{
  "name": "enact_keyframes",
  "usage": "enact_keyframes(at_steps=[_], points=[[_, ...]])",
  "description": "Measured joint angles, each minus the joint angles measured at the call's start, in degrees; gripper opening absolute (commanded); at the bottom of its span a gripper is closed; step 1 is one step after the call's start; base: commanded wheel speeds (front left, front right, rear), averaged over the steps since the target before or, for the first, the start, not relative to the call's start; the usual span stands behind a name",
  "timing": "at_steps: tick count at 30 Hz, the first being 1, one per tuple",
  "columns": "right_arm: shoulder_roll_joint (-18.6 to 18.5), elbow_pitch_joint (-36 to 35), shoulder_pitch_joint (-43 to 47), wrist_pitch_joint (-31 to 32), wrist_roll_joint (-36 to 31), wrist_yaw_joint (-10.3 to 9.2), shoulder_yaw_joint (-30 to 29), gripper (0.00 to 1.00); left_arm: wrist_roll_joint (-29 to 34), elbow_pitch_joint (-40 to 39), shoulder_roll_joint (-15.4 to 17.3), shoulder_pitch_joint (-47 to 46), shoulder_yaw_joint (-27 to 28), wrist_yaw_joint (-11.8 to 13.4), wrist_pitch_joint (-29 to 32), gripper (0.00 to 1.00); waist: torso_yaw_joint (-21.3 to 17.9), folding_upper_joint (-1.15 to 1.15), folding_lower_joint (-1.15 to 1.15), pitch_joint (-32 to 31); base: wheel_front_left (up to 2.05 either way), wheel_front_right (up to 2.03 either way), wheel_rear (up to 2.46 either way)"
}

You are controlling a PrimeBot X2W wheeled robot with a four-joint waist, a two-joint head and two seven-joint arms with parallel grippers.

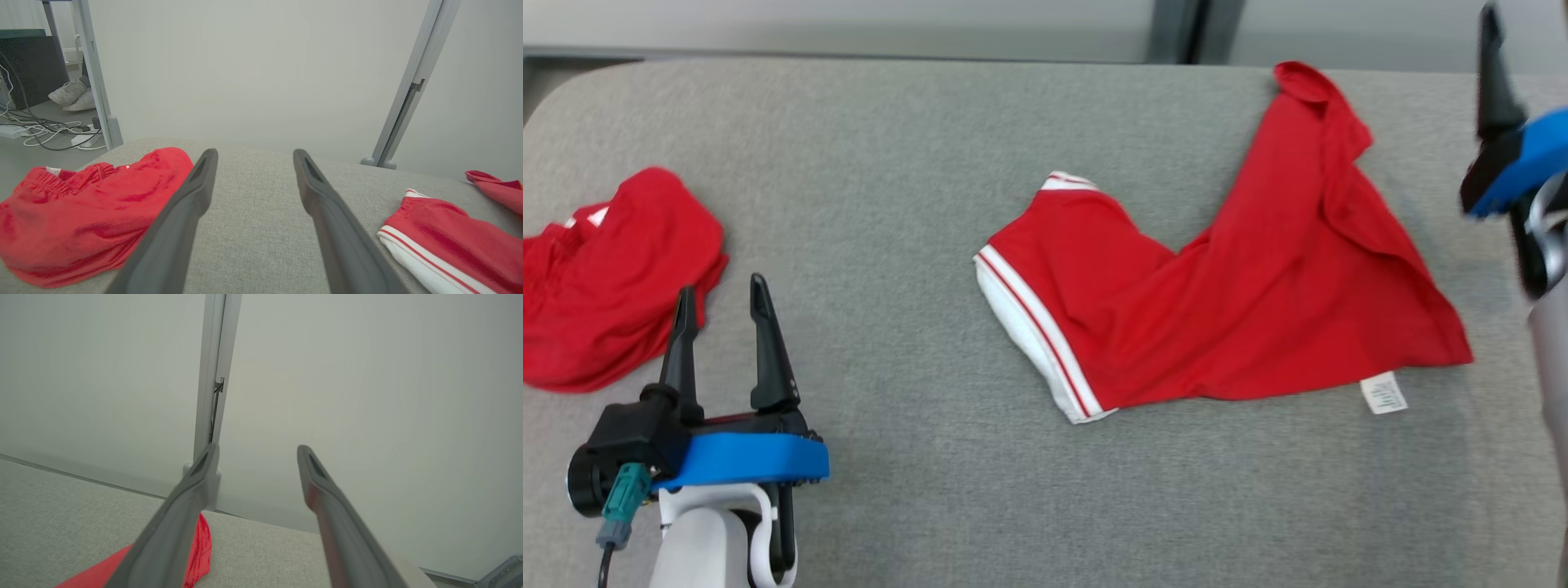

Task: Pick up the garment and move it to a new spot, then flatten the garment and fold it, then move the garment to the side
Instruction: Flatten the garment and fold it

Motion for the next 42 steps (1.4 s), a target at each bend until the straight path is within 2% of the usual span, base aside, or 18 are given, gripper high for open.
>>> enact_keyframes(at_steps=[6, 14, 27, 28, 29, 37, 42], points=[[0.88, -6.06, 13.76, 0.0, 4.15, 0.0, 1.41, 1.0, 1.04, -0.26, -0.01, 2.54, 1.68, -0.26, 0.0, 1.0, -3.47, 0.0, 0.0, -3.45, 0.0, 0.0, 0.0], [1.41, -3.81, 23.75, 1.44, 8.67, 0.0, 3.98, 1.0, 1.3, -0.31, -0.01, 2.77, 1.24, -0.86, 0.0, 1.0, -4.18, 0.0, -0.01, -4.18, 0.0, 0.0, 0.0], [2.41, 2.56, 27.3, 2.61, 13.45, 0.0, 6.25, 1.0, 1.04, -0.32, -0.01, 2.37, 0.31, -1.02, 0.0, 1.0, -1.73, 0.0, 0.0, -2.63, 0.0, 0.0, 0.0], [2.45, 2.83, 27.24, 2.63, 13.84, 0.0, 6.39, 0.88, 1.04, -0.32, -0.01, 2.37, 0.32, -1.02, 0.0, 1.0, -1.73, 0.0, 0.0, -2.6, 0.0, 0.0, 0.0], [2.5, 3.13, 27.12, 2.67, 14.12, -0.01, 6.67, 0.0, 1.04, -0.31, -0.01, 2.36, 0.33, -1.02, 0.0, 1.0, -1.75, 0.0, 0.0, -2.61, 0.0, 0.0, 0.0], [3.18, 2.33, 27.94, 1.29, 16.86, 0.0, 8.57, 0.0, 1.02, -0.07, -0.01, 3.17, 0.65, -0.53, 0.0, 1.0, -3.16, 0.0, 0.0, -4.41, 0.0, 0.0, 0.0], [3.86, -2.81, 31.7, 0.76, 19.57, 0.0, 9.65, 0.0, 1.02, 0.04, -0.01, 4.25, 0.81, -0.25, 0.0, 1.0, -4.95, 0.0, 0.0, -6.33, 0.0, 0.0, 0.0]])
